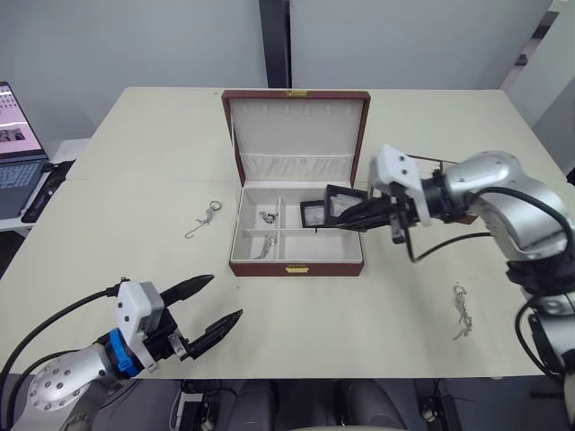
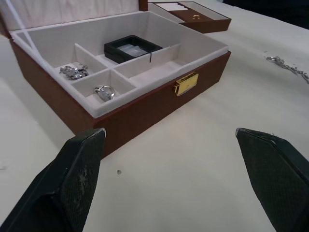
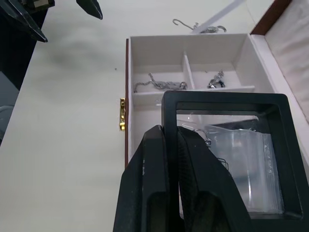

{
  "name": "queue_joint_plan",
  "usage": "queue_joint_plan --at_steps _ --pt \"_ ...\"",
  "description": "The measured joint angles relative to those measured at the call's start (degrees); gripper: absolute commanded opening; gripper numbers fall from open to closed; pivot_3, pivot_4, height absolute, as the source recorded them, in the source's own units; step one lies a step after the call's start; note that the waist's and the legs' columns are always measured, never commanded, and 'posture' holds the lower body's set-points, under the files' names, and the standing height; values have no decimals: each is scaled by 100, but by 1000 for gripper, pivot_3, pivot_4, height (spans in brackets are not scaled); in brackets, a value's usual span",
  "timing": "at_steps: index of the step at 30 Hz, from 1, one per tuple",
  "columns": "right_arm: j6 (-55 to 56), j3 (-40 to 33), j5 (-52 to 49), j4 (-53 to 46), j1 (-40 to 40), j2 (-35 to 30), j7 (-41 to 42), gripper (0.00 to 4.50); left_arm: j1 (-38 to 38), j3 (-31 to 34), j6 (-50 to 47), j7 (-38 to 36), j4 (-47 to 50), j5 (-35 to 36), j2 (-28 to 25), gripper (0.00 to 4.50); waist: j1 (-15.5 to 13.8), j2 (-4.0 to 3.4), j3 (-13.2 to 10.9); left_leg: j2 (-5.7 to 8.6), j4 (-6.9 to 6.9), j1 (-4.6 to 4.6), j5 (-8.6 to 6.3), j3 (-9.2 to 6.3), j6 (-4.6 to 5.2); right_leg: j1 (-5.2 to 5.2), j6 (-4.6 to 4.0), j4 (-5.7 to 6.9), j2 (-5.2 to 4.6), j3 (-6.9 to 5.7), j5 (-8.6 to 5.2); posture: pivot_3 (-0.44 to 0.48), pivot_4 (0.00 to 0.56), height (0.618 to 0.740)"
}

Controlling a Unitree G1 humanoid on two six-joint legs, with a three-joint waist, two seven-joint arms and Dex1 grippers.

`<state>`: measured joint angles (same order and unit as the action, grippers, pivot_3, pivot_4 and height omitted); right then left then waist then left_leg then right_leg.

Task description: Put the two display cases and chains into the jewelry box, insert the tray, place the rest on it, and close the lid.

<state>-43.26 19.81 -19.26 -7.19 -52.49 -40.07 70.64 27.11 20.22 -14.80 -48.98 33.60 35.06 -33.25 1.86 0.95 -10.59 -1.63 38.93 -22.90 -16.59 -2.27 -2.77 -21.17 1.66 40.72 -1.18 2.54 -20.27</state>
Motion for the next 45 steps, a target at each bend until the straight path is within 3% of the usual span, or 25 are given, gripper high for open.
queue_joint_plan --at_steps 4,11,31,45 --pt "-2 496 149 200 -256 537 20 10 224 54 -86 361 402 50 124 4500 -3 1 0 -1 0 -3 0 -9 0 0 0 0 0 -1 0 0 150 740" --pt "9 951 420 591 -265 759 91 10 368 30 -205 822 754 73 269 4500 2 2 1 0 0 -1 0 -6 0 -1 0 1 0 -3 0 0 150 740" --pt "-64 1126 908 1441 -307 1140 51 10 228 -89 -251 1057 767 49 315 4500 5 1 0 1 -1 -1 0 -5 0 -3 0 2 2 -6 0 0 150 740" --pt "-116 1125 889 1173 -260 1151 262 10 269 -88 -203 849 735 27 310 4500 5 1 0 1 -2 -1 0 -6 0 -3 0 1 2 -6 0 0 150 740"
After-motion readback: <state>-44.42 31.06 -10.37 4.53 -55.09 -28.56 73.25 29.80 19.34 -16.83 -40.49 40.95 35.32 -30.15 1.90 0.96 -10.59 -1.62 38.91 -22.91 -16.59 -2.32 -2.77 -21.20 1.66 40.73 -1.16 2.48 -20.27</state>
